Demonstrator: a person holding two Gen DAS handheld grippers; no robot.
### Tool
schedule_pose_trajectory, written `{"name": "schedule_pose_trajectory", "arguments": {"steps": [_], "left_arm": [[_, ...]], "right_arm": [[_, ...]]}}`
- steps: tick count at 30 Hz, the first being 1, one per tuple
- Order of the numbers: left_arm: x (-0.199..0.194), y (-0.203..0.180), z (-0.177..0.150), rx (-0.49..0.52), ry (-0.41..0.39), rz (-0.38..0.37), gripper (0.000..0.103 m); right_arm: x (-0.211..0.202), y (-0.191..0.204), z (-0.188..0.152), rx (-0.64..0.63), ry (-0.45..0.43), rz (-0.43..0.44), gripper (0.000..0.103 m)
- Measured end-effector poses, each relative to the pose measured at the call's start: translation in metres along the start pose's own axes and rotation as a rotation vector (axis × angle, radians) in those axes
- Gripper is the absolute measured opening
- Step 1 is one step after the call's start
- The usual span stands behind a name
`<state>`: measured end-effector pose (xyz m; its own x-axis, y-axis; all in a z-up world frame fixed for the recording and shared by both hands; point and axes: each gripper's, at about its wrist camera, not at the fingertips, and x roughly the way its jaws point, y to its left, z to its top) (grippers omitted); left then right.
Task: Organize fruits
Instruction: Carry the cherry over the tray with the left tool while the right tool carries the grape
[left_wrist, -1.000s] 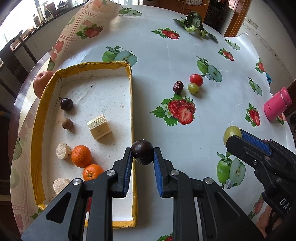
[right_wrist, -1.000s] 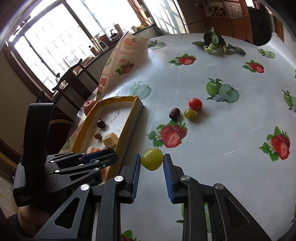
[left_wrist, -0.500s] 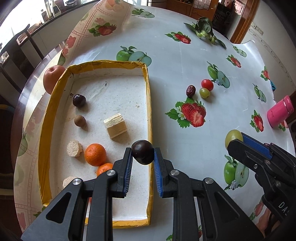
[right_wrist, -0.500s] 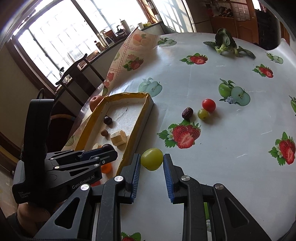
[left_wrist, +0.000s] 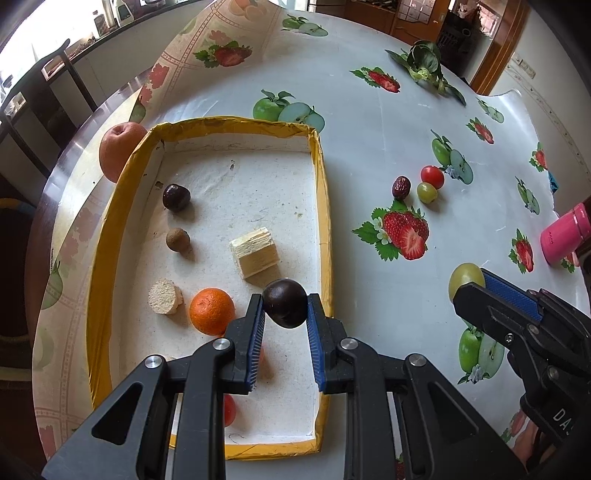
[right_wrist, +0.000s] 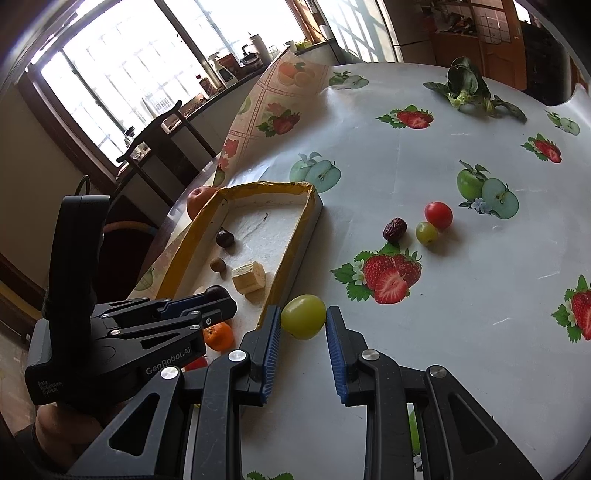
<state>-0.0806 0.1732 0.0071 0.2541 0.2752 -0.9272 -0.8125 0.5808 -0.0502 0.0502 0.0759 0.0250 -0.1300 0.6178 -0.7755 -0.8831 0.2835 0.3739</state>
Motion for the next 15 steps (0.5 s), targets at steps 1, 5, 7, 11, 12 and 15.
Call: {"name": "schedule_pose_trajectory", "arguments": {"steps": [1, 5, 7, 11, 12, 15], "left_arm": [[0.001, 0.001, 0.000, -0.002, 0.001, 0.001, 0.020], [0.002, 0.007, 0.001, -0.013, 0.002, 0.006, 0.020], [0.003, 0.011, 0.002, -0.020, 0.004, 0.009, 0.020], [0.006, 0.022, 0.005, -0.036, 0.006, 0.018, 0.020], [0.007, 0.025, 0.006, -0.042, 0.007, 0.018, 0.020], [0.009, 0.036, 0.009, -0.061, 0.009, 0.025, 0.020]], "right_arm": [[0.001, 0.000, 0.000, -0.001, 0.002, 0.002, 0.025], [0.006, 0.003, 0.002, -0.006, 0.009, 0.006, 0.025], [0.009, 0.004, 0.003, -0.008, 0.011, 0.009, 0.025], [0.018, 0.008, 0.010, -0.025, 0.024, 0.011, 0.025], [0.021, 0.010, 0.013, -0.030, 0.025, 0.013, 0.025], [0.028, 0.016, 0.021, -0.042, 0.025, 0.023, 0.025]]}}
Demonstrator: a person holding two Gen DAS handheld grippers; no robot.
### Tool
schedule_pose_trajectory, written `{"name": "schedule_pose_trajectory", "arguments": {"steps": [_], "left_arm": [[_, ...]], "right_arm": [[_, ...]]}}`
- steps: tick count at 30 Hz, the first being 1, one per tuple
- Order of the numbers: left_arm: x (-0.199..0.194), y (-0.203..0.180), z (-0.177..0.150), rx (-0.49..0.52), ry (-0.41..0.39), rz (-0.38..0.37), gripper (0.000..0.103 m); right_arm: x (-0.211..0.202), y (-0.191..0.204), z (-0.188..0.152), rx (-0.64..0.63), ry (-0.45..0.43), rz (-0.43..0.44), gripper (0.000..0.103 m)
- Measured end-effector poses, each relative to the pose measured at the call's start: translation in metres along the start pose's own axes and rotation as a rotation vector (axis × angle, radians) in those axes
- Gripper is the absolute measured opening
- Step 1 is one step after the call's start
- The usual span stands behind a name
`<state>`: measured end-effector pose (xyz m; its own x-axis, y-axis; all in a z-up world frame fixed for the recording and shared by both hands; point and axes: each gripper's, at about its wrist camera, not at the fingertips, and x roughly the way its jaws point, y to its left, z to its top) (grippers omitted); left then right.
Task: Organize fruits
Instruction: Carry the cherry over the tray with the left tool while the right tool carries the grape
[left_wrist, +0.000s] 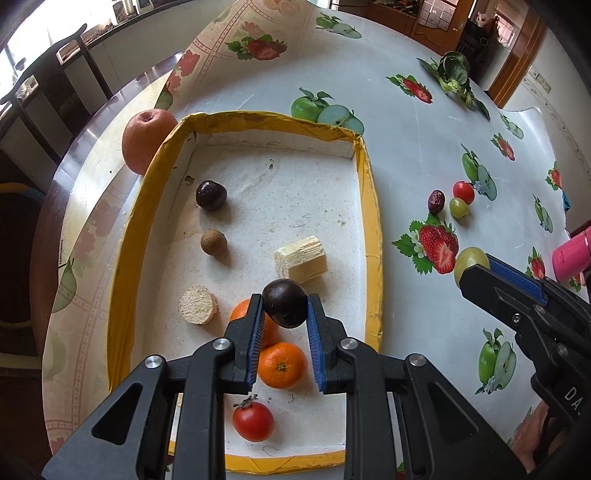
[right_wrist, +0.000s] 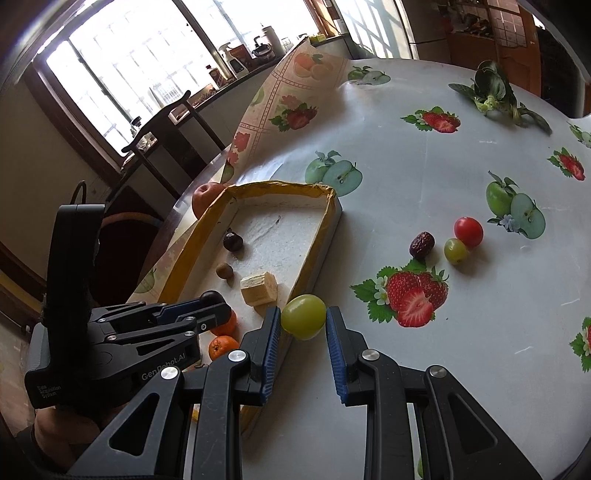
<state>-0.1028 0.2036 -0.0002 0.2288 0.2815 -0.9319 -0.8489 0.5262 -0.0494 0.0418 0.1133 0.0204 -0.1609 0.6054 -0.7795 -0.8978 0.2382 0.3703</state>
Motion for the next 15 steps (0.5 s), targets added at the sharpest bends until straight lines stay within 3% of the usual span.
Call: {"name": "schedule_pose_trajectory", "arguments": {"steps": [9, 15], "left_arm": [[0.010, 0.048, 0.022, -0.077, 0.000, 0.021, 0.020], [0.022, 0.052, 0.056, -0.073, -0.013, 0.042, 0.020]], "right_arm": [[0.034, 0.024, 0.033, -0.052, 0.008, 0.027, 0.025], [0.066, 0.036, 0.059, -0.079, 0.026, 0.030, 0.025]]}}
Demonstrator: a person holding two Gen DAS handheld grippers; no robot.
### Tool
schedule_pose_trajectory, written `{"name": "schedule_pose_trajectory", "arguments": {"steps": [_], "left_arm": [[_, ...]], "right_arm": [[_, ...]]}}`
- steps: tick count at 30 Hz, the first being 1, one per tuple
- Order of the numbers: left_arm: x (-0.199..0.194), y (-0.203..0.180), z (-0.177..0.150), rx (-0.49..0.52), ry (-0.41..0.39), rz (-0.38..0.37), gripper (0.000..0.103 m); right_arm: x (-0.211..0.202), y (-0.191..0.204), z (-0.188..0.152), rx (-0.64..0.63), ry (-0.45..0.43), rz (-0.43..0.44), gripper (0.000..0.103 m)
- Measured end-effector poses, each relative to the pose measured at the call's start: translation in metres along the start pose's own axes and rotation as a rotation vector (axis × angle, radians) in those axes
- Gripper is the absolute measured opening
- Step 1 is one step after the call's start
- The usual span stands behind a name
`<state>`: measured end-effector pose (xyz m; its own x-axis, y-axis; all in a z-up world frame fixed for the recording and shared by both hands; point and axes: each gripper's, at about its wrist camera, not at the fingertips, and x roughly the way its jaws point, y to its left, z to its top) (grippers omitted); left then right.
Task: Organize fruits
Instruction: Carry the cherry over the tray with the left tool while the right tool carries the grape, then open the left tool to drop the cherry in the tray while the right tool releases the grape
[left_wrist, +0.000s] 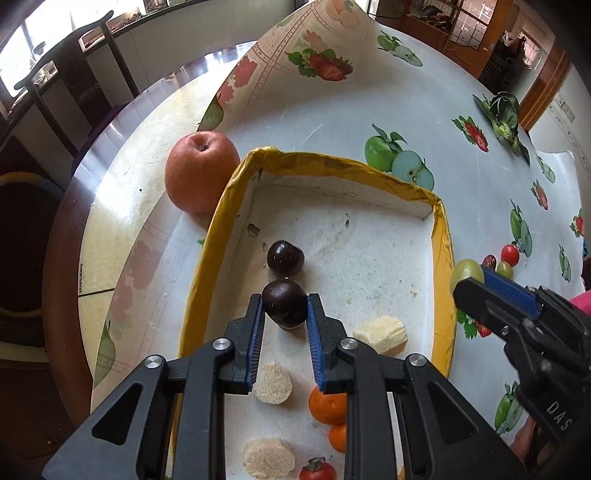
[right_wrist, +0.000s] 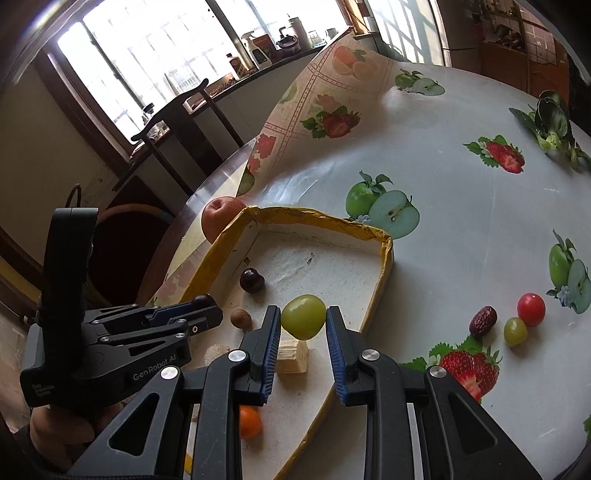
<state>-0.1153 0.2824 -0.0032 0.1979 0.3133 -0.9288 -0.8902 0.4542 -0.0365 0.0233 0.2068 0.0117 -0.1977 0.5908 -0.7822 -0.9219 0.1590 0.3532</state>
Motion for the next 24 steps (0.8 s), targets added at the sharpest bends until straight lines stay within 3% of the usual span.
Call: {"name": "schedule_pose_trajectory", "arguments": {"steps": [8, 20, 24], "left_arm": [[0.033, -0.011, 0.040, 0.027, 0.014, 0.005, 0.020], [0.060, -0.017, 0.048, 0.058, 0.049, 0.007, 0.022], [0.063, -0.021, 0.048, 0.068, 0.047, 0.012, 0.042]], "right_arm": [[0.040, 0.005, 0.004, -0.036, 0.056, -0.003, 0.025], [0.081, 0.007, 0.000, -0.089, 0.133, -0.016, 0.027], [0.084, 0.008, 0.000, -0.099, 0.134, -0.020, 0.027]]}}
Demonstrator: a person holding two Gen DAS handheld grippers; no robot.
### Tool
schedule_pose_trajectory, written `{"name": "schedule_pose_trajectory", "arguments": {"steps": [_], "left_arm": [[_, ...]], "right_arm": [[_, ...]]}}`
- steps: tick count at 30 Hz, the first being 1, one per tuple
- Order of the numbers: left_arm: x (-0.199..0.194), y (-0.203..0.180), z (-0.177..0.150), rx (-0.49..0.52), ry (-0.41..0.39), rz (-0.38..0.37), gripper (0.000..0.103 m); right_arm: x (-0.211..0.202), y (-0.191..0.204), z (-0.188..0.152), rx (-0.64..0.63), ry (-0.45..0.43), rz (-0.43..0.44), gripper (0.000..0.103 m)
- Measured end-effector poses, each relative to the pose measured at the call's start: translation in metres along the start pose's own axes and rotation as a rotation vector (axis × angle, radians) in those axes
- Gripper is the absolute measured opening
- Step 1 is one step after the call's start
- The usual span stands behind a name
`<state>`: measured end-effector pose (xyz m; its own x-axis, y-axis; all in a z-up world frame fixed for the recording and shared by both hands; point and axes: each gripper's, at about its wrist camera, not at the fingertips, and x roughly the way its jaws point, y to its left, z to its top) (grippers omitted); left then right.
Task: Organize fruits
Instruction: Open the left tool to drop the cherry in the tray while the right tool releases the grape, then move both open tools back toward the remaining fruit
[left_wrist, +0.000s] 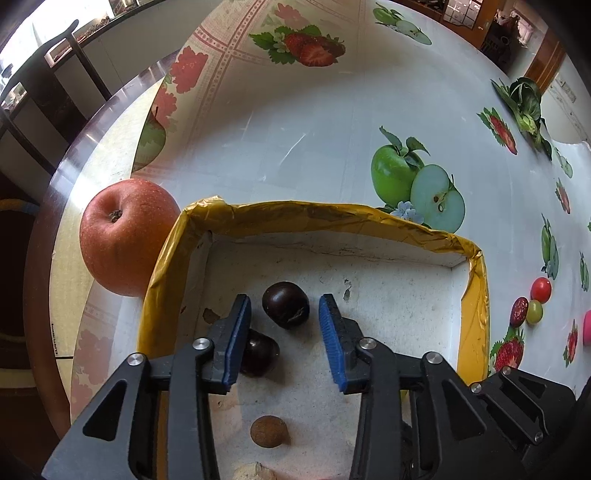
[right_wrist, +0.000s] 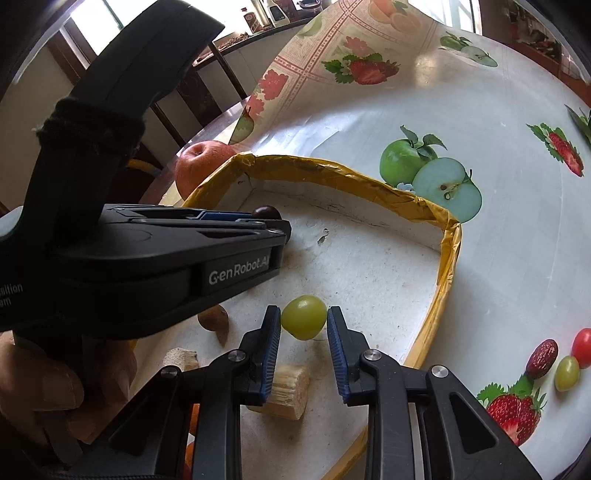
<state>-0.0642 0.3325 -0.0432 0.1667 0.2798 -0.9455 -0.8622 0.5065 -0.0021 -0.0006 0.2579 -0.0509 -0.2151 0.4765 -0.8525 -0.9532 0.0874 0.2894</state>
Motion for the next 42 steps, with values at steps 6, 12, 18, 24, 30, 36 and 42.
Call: {"name": "schedule_pose_trajectory", "arguments": {"steps": [6, 12, 18, 24, 30, 36, 42], "left_arm": [[-0.002, -0.005, -0.005, 0.013, 0.002, 0.008, 0.043], [-0.013, -0.005, -0.005, 0.003, -0.008, 0.001, 0.043], [-0.030, -0.005, -0.013, -0.007, -0.032, -0.006, 0.043], [-0.046, -0.012, -0.026, -0.003, -0.049, -0.011, 0.043], [-0.065, -0.022, -0.043, -0.007, -0.062, -0.037, 0.043], [-0.080, -0.033, -0.058, -0.003, -0.075, -0.062, 0.043], [-0.091, -0.044, -0.068, 0.016, -0.088, -0.064, 0.043]], "right_arm": [[-0.008, -0.001, 0.000, 0.004, -0.008, 0.009, 0.040], [-0.027, -0.003, -0.006, 0.022, -0.035, 0.018, 0.041], [-0.055, -0.008, -0.021, 0.054, -0.070, 0.020, 0.041], [-0.090, -0.018, -0.037, 0.109, -0.122, 0.010, 0.044], [-0.110, -0.029, -0.053, 0.148, -0.137, -0.011, 0.045], [-0.125, -0.042, -0.072, 0.186, -0.142, -0.032, 0.045], [-0.136, -0.059, -0.090, 0.233, -0.141, -0.060, 0.045]]}}
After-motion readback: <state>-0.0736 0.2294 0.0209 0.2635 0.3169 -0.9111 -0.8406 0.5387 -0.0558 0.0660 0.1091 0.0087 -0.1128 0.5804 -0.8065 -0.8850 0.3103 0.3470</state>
